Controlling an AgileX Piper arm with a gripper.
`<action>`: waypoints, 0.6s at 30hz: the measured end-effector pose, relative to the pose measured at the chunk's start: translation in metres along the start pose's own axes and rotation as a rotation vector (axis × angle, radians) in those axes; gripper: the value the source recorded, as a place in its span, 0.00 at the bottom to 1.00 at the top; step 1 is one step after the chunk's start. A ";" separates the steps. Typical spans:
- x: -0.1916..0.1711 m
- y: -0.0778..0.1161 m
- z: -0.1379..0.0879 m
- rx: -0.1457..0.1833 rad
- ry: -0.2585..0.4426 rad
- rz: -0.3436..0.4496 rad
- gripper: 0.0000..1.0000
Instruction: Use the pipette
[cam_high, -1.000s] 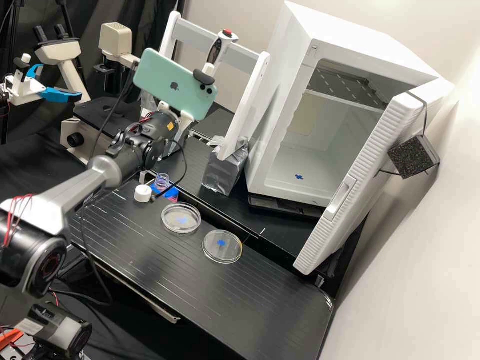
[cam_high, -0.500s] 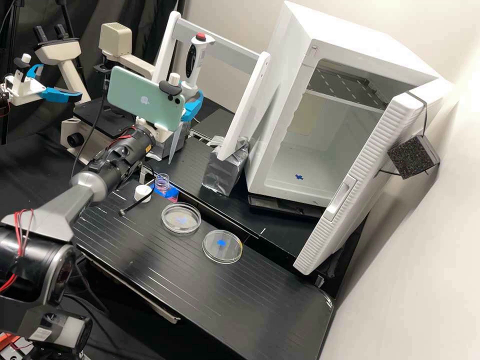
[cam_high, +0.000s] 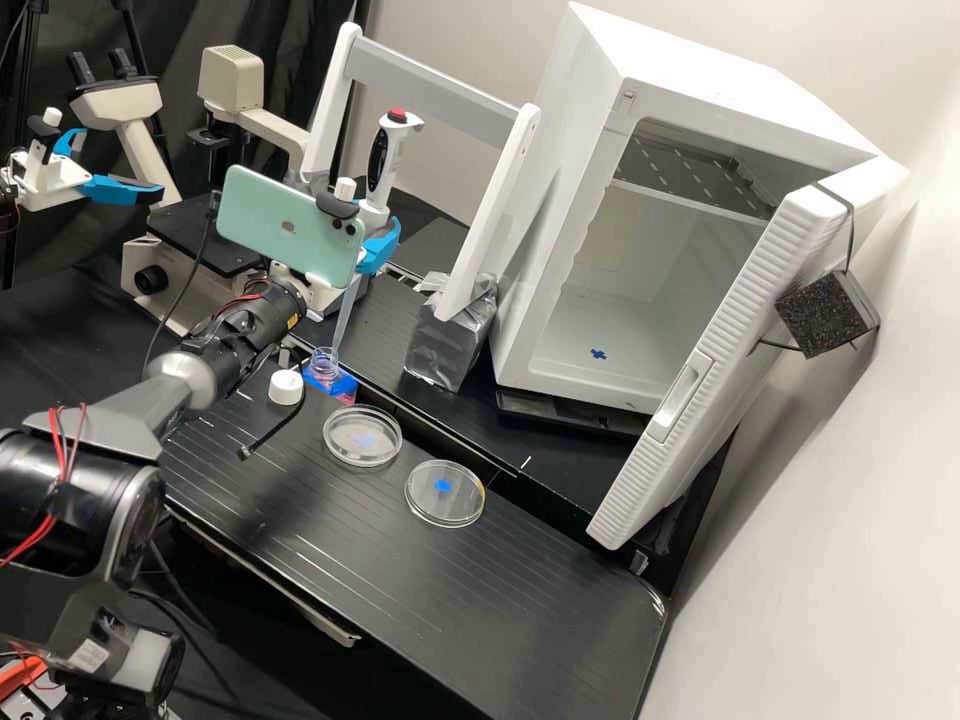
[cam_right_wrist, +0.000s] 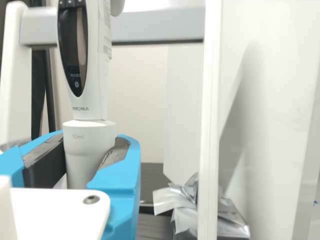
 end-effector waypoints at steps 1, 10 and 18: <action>0.001 -0.003 0.002 -0.002 -0.005 -0.009 0.00; 0.002 -0.011 0.010 0.001 -0.029 -0.024 0.00; -0.011 -0.019 0.026 0.039 -0.044 0.027 0.00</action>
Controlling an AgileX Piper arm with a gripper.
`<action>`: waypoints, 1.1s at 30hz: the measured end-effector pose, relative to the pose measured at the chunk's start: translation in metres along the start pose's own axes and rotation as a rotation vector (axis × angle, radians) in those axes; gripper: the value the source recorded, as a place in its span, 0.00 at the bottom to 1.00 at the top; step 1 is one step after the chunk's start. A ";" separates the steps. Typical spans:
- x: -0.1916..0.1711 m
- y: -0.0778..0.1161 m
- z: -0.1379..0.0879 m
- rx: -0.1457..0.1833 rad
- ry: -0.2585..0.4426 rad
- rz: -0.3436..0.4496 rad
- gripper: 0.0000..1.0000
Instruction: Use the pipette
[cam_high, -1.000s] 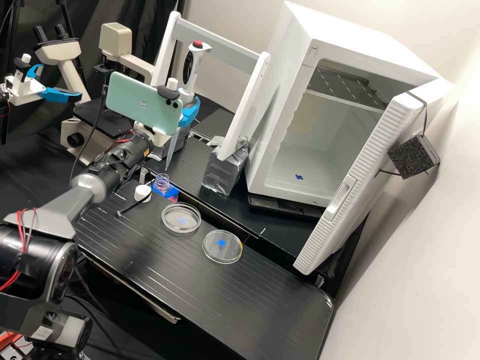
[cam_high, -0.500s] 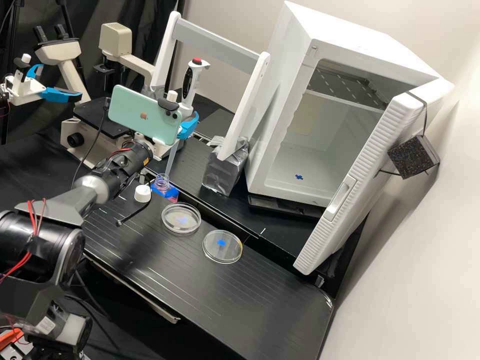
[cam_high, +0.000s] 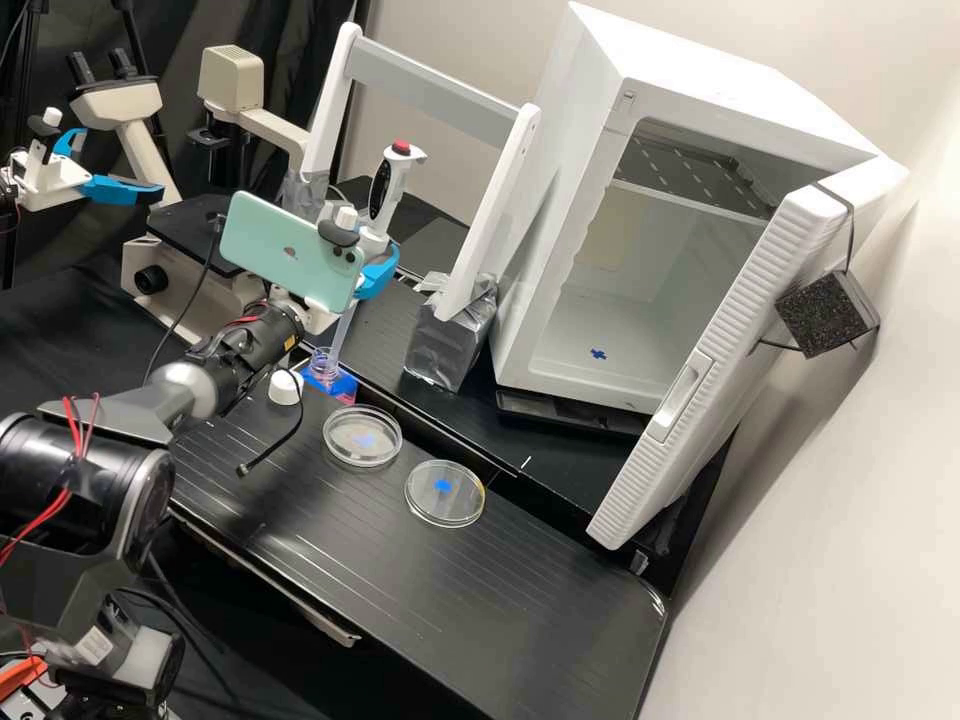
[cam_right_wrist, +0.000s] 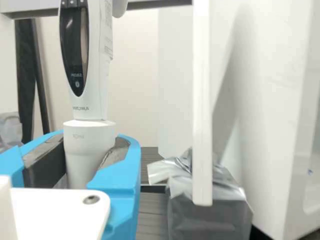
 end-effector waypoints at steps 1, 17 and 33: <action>-0.002 -0.002 0.002 0.012 -0.003 0.009 0.00; -0.024 -0.027 0.008 -0.005 0.053 0.093 0.00; -0.015 -0.055 0.025 -0.087 -0.030 0.058 0.00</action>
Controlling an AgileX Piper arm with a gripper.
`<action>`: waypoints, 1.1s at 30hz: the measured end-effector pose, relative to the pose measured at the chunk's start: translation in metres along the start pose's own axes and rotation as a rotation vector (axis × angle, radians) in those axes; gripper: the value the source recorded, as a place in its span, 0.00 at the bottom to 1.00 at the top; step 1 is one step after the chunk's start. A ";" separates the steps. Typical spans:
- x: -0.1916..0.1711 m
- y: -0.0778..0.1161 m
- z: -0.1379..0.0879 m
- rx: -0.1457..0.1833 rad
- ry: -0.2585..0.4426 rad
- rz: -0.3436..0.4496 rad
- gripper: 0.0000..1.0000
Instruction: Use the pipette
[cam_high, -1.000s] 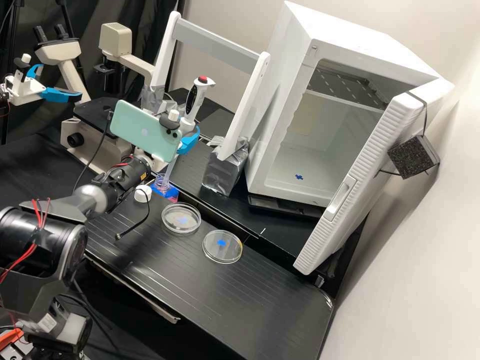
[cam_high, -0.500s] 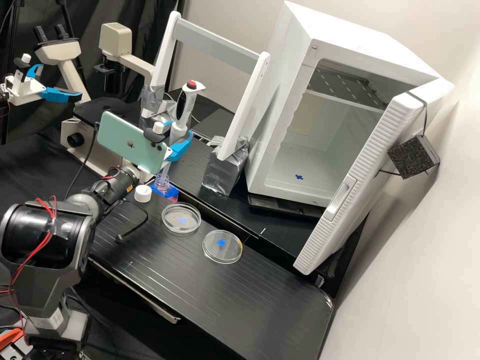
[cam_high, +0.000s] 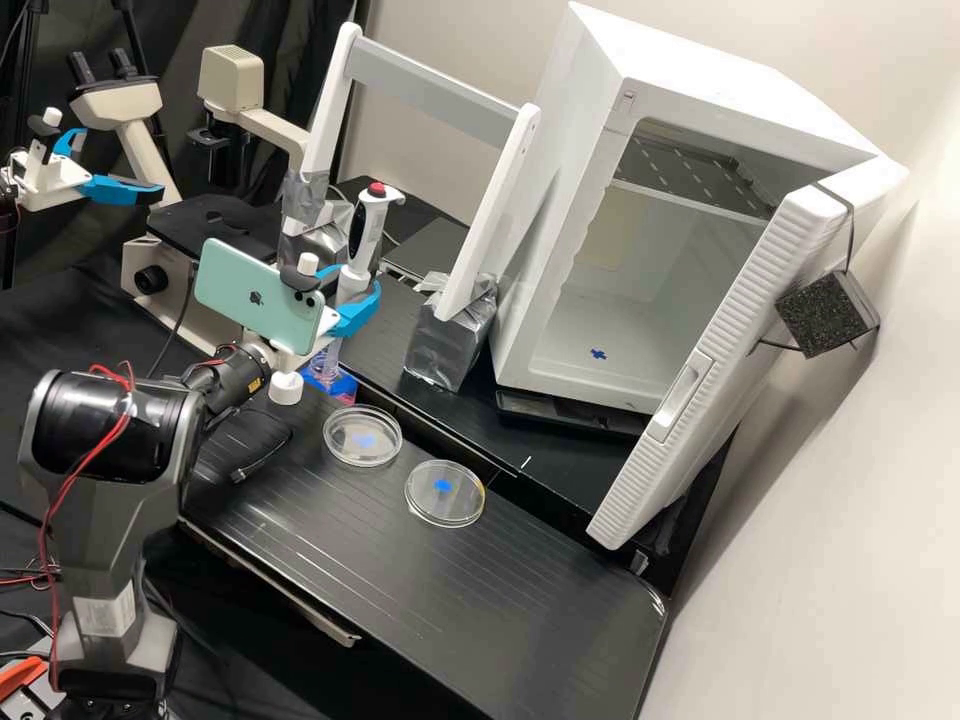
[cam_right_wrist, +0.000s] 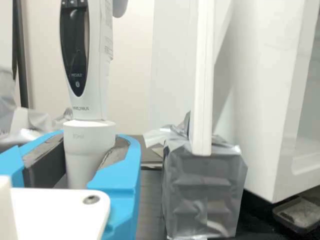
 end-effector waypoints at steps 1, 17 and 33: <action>0.000 -0.002 0.001 -0.004 -0.004 -0.005 0.00; 0.002 -0.009 0.005 -0.006 -0.026 -0.023 0.00; -0.003 0.015 -0.015 0.025 0.041 0.047 0.00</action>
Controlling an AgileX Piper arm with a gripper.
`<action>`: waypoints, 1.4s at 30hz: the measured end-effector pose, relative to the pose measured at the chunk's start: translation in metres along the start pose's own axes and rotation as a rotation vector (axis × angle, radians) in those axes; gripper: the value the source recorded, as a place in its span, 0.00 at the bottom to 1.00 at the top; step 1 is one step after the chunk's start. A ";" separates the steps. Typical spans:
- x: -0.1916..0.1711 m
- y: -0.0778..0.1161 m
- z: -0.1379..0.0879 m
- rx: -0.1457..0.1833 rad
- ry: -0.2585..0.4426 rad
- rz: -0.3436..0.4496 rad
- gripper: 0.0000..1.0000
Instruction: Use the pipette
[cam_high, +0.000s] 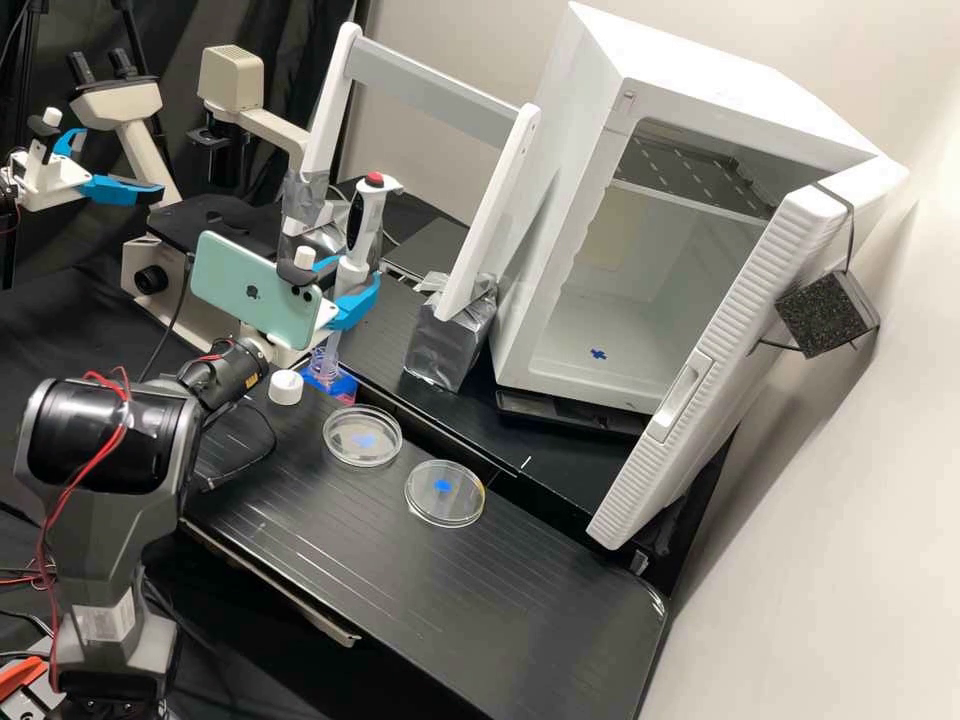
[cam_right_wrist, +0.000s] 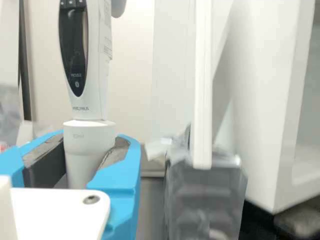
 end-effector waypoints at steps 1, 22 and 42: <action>0.000 0.004 -0.004 0.003 0.011 0.012 0.00; -0.033 0.081 -0.040 0.143 0.159 0.078 0.00; -0.079 0.140 0.022 0.091 0.126 0.120 0.00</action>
